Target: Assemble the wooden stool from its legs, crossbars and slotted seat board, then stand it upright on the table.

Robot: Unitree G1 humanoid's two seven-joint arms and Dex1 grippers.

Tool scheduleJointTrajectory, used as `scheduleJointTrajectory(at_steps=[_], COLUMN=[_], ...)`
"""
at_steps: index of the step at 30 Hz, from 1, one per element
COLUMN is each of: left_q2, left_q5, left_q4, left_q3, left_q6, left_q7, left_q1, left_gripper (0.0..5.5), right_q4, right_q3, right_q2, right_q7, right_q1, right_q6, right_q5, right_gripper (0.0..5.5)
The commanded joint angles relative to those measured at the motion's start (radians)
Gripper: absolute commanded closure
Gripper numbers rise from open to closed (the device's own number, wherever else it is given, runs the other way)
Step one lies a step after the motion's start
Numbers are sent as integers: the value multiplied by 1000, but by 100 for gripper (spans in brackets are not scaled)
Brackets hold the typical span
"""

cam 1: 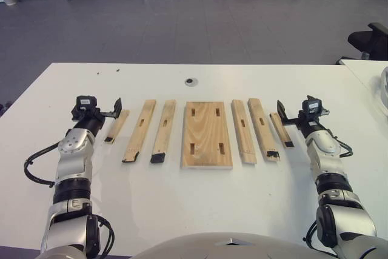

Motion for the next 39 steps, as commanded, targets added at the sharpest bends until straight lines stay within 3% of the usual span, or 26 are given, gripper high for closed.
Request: scheduleJointTrajectory(at_steps=[1, 3, 11, 25, 30, 32, 35, 39], left_q2=[22, 25, 53, 89, 82, 62, -25, -167], left_q5=[-25, -37, -7, 21, 31, -1, -88, -71], left_q4=[-14, -33, -35, -86, -64, -78, -180, -325], left_q3=[1, -15, -53, -93, -74, -40, -34, -193], left_q6=[77, 118, 251, 289, 220, 142, 107, 72], left_q7=[-47, -95, -130, -142, -111, -97, -107, -123], left_q1=[29, 54, 103, 170, 150, 114, 33, -68], left_gripper=[13, 13, 136, 372, 421, 421, 421, 421], right_q4=[5, 6, 3, -21, -50, -97, -285, -600], right_q3=[3, 3, 5, -3, -16, -25, -9, 0], right_q2=[-3, -4, 0, 4, 8, 23, 71, 167], right_q7=[4, 4, 1, 13, 25, 54, 153, 157], right_q1=[8, 8, 12, 11, -7, -23, -39, -91], right_q6=[18, 20, 26, 44, 83, 139, 381, 733], right_q5=[0, 0, -3, 12, 39, 89, 258, 552], right_gripper=[10, 10, 10, 10, 10, 10, 10, 10])
